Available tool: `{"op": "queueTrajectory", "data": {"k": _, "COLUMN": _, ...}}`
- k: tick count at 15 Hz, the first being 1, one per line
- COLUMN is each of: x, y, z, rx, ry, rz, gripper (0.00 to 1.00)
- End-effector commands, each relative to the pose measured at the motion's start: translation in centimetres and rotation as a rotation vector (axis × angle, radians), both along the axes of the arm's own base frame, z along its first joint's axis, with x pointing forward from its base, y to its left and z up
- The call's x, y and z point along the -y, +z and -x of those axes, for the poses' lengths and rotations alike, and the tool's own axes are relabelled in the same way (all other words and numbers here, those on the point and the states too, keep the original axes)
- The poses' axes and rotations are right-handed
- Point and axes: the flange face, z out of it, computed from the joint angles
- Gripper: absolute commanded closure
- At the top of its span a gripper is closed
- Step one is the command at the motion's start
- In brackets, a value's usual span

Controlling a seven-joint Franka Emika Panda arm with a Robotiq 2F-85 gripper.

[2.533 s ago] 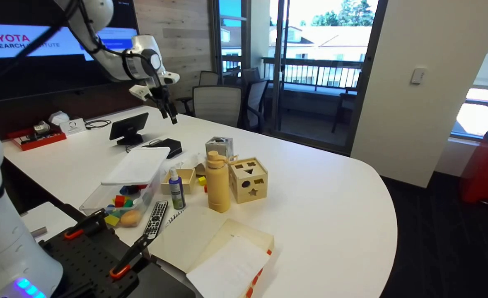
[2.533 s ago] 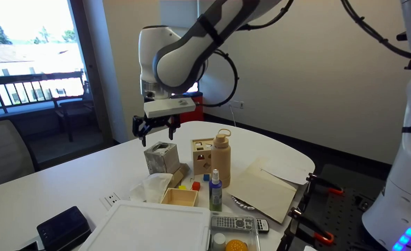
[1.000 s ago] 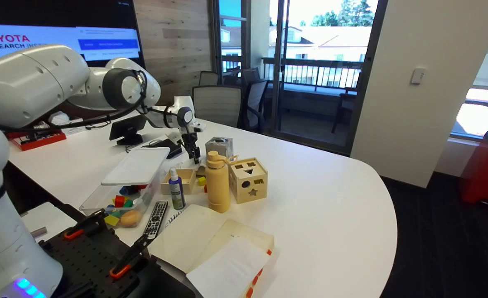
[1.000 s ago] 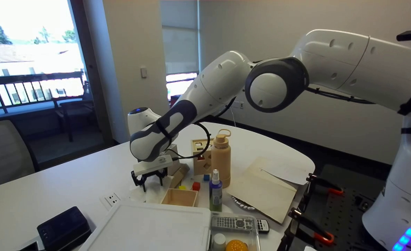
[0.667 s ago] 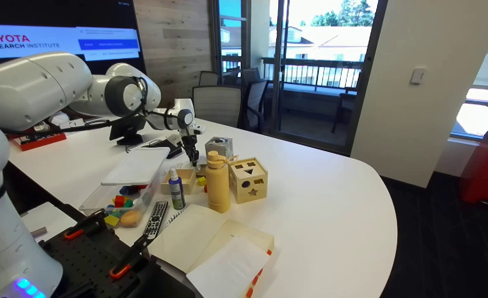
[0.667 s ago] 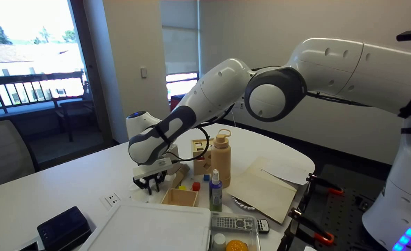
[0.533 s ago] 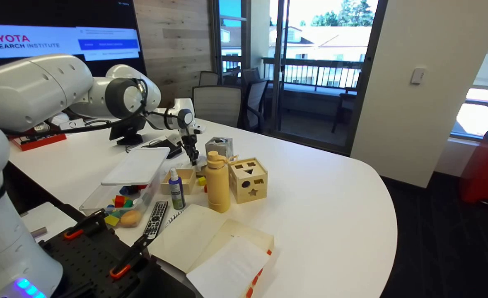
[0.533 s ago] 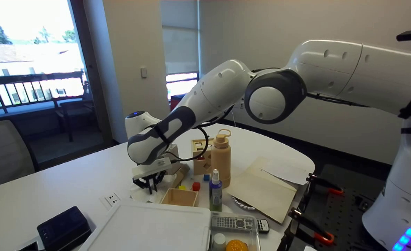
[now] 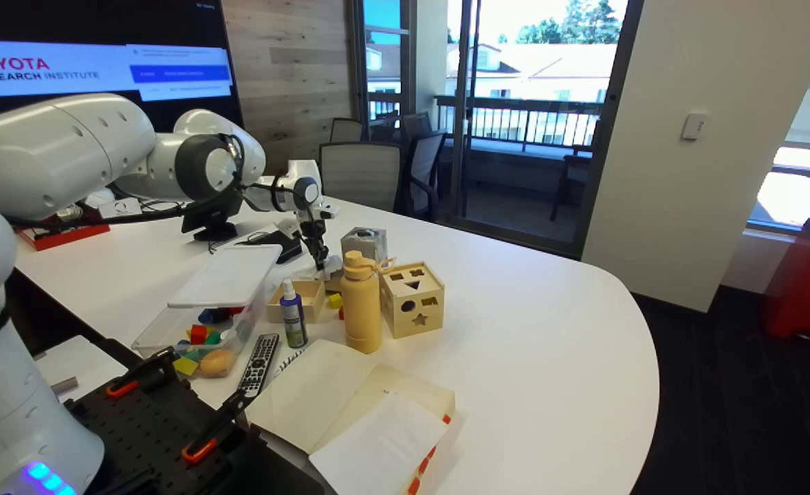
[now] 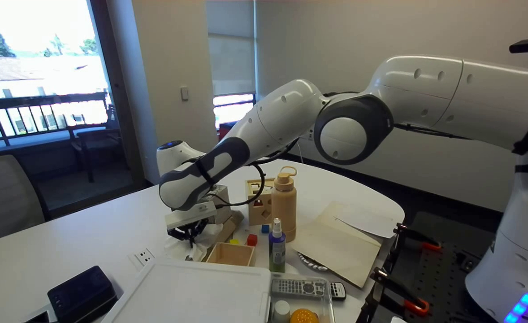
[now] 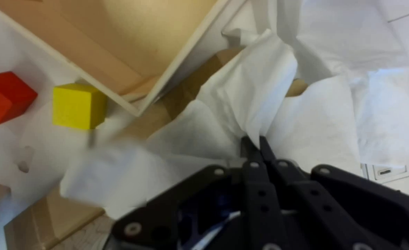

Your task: Pick the paper towel and wipe the surface of the paper then place it back down

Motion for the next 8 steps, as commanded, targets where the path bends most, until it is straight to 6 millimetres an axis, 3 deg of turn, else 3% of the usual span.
{"op": "queueTrajectory", "data": {"k": 1, "x": -1.4, "y": 5.2, "z": -0.2, "rx": -0.009, "ry": -0.013, "rz": -0.019, "gripper": 1.0}}
{"op": "queueTrajectory", "data": {"k": 5, "x": -2.7, "y": 11.9, "z": -0.2, "rx": 0.012, "ry": -0.02, "rz": -0.035, "gripper": 1.0}}
{"op": "queueTrajectory", "data": {"k": 8, "x": -2.4, "y": 16.9, "z": 0.4, "rx": 0.025, "ry": -0.072, "rz": -0.046, "gripper": 1.0}}
